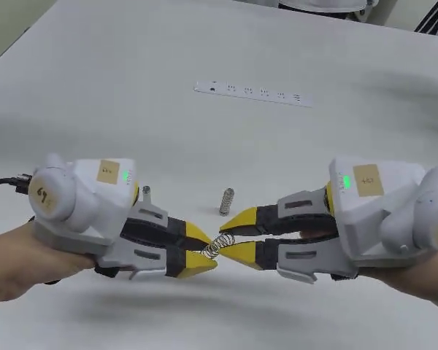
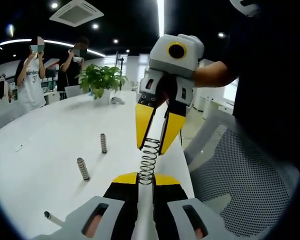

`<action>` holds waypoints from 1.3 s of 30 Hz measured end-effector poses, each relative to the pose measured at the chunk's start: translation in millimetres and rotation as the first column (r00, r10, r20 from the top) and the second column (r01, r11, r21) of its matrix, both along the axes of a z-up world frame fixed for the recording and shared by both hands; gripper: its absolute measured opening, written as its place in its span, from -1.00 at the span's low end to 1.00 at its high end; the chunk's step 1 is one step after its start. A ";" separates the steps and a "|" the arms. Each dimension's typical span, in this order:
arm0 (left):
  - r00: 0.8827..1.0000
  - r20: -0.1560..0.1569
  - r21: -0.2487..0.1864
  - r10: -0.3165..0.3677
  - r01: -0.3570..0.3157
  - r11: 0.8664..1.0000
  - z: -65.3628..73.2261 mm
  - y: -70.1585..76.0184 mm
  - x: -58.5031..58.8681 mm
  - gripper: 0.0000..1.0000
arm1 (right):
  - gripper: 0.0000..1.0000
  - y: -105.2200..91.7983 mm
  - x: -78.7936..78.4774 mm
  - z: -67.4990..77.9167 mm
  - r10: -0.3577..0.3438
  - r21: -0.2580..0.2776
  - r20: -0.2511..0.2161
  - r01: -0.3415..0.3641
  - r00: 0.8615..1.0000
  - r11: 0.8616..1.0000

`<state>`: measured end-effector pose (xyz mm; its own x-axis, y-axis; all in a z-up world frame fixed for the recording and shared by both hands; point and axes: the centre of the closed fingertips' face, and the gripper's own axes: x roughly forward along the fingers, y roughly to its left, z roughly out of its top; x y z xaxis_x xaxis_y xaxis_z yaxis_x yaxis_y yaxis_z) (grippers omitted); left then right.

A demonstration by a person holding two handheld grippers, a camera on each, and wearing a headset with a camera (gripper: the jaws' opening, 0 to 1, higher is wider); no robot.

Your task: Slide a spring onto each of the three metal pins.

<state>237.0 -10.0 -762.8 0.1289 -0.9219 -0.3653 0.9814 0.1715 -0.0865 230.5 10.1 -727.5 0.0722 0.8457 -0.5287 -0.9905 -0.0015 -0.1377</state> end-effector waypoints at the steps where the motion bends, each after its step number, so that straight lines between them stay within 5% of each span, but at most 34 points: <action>1: 1.000 -0.001 0.000 0.000 0.000 1.000 -0.1 -0.1 -0.3 -0.97 | -0.84 0.8 -0.2 0.2 0.000 0.001 0.000 0.000 1.000 1.000; 18: 1.000 0.005 0.002 -0.010 0.010 1.000 2.1 -1.4 -5.0 -0.97 | -0.85 13.9 -1.0 6.6 -0.023 0.088 -0.035 0.026 0.999 0.996; 39: 0.999 -0.040 -0.012 0.008 -0.008 1.000 4.4 -2.1 -6.2 -0.94 | -0.86 16.2 -5.1 7.5 0.003 0.054 -0.005 -0.002 1.000 0.999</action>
